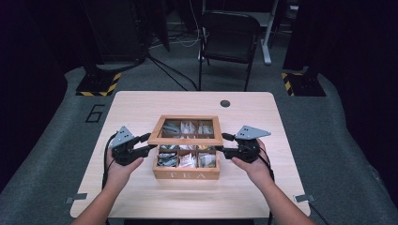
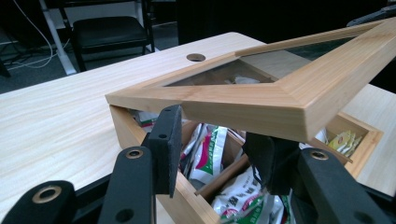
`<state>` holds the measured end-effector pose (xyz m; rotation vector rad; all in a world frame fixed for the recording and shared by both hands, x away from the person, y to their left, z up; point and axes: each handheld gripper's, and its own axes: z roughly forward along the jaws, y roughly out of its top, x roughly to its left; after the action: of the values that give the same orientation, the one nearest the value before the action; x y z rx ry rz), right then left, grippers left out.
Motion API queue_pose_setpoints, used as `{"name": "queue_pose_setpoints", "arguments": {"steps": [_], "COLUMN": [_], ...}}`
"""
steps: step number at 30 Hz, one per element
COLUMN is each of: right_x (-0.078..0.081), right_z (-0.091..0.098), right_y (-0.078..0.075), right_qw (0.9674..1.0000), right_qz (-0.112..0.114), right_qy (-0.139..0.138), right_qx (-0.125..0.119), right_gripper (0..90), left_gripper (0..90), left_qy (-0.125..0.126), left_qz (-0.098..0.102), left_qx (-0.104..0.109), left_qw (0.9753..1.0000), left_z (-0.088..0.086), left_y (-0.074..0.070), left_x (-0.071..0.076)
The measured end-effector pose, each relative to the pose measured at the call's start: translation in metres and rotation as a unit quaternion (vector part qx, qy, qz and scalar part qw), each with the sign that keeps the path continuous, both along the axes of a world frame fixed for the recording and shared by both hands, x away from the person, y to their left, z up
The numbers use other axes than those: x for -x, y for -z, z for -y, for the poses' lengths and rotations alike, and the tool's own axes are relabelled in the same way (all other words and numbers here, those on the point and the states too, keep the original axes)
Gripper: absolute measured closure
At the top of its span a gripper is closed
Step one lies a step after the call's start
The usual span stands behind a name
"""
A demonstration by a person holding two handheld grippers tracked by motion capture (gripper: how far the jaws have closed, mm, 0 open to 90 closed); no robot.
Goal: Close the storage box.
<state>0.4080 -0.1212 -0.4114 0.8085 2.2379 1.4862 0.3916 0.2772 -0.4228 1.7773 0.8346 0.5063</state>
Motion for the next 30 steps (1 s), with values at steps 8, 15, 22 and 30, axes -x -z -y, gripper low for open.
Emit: {"name": "queue_pose_setpoints", "arguments": {"steps": [8,15,22,30], "right_x": [0.007,0.016,0.023,0.028], "right_z": [0.001,0.0,-0.002,-0.002], "right_y": [0.011,0.019,0.029,0.036], "right_qw": [1.0,0.9999,0.9995,0.9993], "right_qz": [-0.005,-0.005,-0.008,-0.018], "right_qy": [-0.001,-0.002,-0.007,-0.009], "right_qx": [0.002,0.014,0.031,0.032], "right_gripper": [46.9,46.5,45.7,45.3], "left_gripper": [56.6,56.5,56.5,56.4], "left_qy": [0.001,0.006,0.017,0.022], "left_qz": [-0.004,-0.008,-0.013,-0.018], "left_qx": [-0.01,-0.018,-0.022,-0.021], "left_qw": [0.9999,0.9998,0.9995,0.9994], "left_z": [0.0,-0.001,-0.001,-0.001], "left_y": [0.01,0.019,0.03,0.038], "left_x": [0.009,0.016,0.024,0.031]}}
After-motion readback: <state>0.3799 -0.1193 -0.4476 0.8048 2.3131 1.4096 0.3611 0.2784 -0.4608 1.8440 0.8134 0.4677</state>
